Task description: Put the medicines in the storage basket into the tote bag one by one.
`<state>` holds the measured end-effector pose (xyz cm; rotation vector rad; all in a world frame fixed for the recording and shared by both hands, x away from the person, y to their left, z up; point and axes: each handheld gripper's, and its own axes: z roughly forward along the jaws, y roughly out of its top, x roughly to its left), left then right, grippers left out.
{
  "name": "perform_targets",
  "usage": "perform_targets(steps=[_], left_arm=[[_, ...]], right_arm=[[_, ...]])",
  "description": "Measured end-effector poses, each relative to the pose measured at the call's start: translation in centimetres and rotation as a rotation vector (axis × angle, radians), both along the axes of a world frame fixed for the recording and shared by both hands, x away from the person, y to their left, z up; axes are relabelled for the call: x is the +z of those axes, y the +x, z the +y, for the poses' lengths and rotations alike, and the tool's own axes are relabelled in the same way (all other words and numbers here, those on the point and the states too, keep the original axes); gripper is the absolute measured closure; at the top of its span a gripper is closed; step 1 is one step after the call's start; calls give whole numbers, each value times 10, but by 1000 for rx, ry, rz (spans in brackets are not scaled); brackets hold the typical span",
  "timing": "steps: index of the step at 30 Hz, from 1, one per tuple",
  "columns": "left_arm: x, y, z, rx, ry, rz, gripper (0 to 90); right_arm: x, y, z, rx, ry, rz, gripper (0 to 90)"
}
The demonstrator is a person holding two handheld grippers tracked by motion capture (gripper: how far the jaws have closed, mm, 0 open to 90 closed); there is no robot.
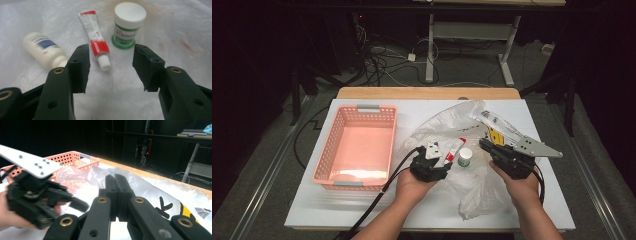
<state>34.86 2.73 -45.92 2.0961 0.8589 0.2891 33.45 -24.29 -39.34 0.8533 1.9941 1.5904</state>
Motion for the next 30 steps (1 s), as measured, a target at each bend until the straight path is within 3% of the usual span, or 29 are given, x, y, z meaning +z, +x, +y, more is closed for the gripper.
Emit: perform_targets(steps=[4, 7, 10, 13, 16, 20, 26, 29, 30], left_arm=[[-2, -15, 14, 4, 20, -3, 465], [-6, -21, 25, 13, 15, 20, 465], [-10, -28, 30, 5, 13, 47, 410], [-15, -33, 30, 0, 39, 58, 338], [-20, -31, 25, 2, 44, 111, 235], [-28, -26, 17, 56, 87, 144, 128], [-30, -23, 4, 93, 131, 120, 92], [-30, -21, 3, 125, 123, 108, 161], [-30, -22, 1, 109, 132, 94, 190]], right_arm=[[-1, 0, 0, 0, -6, 2, 900], [-1, 0, 2, 1, -9, 1, 900], [-1, -1, 2, 0, -11, 5, 900], [-2, 0, 2, 0, -10, 5, 900], [-3, 0, 3, 1, -16, 6, 900], [-3, 0, 3, 3, -16, 8, 900], [-4, 1, 2, 0, -16, 12, 900], [-4, 1, 3, 0, -16, 12, 900], [-3, 1, 3, 1, -15, 10, 900]])
